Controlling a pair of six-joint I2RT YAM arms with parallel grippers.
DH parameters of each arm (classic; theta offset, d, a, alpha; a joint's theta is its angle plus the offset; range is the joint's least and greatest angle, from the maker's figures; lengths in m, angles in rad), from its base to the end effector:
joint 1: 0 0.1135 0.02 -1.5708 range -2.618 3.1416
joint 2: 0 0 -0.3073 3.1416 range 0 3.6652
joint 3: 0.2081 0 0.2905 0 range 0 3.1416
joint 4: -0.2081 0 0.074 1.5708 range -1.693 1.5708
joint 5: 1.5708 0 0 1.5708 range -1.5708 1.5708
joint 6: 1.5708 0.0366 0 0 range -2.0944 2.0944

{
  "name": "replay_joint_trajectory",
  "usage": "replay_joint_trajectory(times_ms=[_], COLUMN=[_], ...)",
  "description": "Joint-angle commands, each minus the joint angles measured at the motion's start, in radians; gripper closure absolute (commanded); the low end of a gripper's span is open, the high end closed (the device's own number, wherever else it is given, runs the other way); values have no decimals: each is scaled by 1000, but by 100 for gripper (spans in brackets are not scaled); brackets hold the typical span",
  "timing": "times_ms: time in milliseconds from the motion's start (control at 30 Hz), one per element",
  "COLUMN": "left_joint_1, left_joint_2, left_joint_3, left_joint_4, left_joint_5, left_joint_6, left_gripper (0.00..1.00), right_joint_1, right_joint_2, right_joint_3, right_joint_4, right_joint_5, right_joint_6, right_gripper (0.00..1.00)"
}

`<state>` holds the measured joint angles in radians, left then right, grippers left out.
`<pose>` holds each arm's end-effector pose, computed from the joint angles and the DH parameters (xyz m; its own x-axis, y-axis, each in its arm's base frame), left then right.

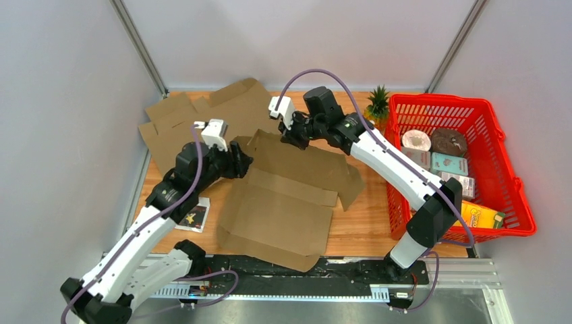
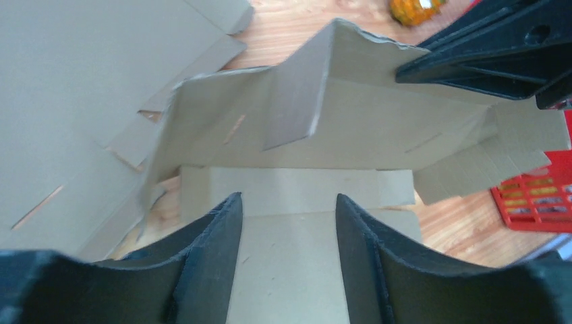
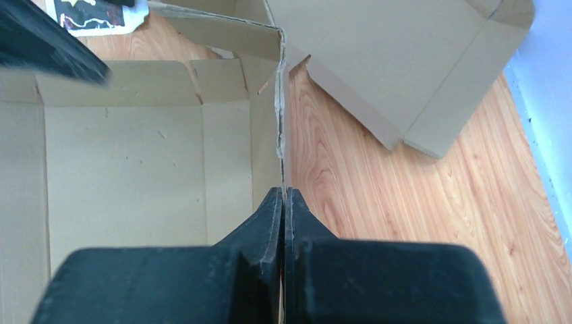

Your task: Fold the paper box

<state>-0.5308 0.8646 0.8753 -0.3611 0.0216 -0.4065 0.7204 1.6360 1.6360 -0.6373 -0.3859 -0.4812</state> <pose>0.1790 -0.1060 0.3724 -0.4789 -0.1772 -0.8598 0.3639 0.8512 -0.3782 0.2998 0.2815 0.4160 -0.0083 -0.5779 -0.8161 -0.9503 0.2586 -0.1735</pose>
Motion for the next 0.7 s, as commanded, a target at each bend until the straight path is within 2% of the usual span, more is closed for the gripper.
replay_joint_trajectory(times_ms=[0,67,133,200,267,367,600,667], left_joint_1=[-1,-1,-1,-1,-1,-1,-49,-51], left_joint_2=[-108,-108,-60,-13,51,154,361,405], left_joint_3=[-39,-51,-58,-39,-42,-49,60,60], left_joint_4=[-134,-128,-114,-128,-83,-26,-156,-177], left_joint_5=[-181,-180,-167,-212,-253,-264,-434,-434], left_joint_6=[-20,-32,-66,-100,-127,-147,-214,-239], left_gripper=[47,53,68,79,81,88,93,92], right_joint_1=[-19,-25,-39,-47,-50,-50,-53,-55], right_joint_2=[7,5,4,1,-4,2,2,-1], right_joint_3=[-8,-18,-18,-24,-36,-33,-39,-45], right_joint_4=[-28,-38,-56,-62,-58,-61,-58,-47], right_joint_5=[-36,-50,-77,-80,-80,-87,-76,-79], right_joint_6=[-36,-40,-40,-42,-42,-39,-39,-31], right_gripper=[100,100,100,100,100,100,100,100])
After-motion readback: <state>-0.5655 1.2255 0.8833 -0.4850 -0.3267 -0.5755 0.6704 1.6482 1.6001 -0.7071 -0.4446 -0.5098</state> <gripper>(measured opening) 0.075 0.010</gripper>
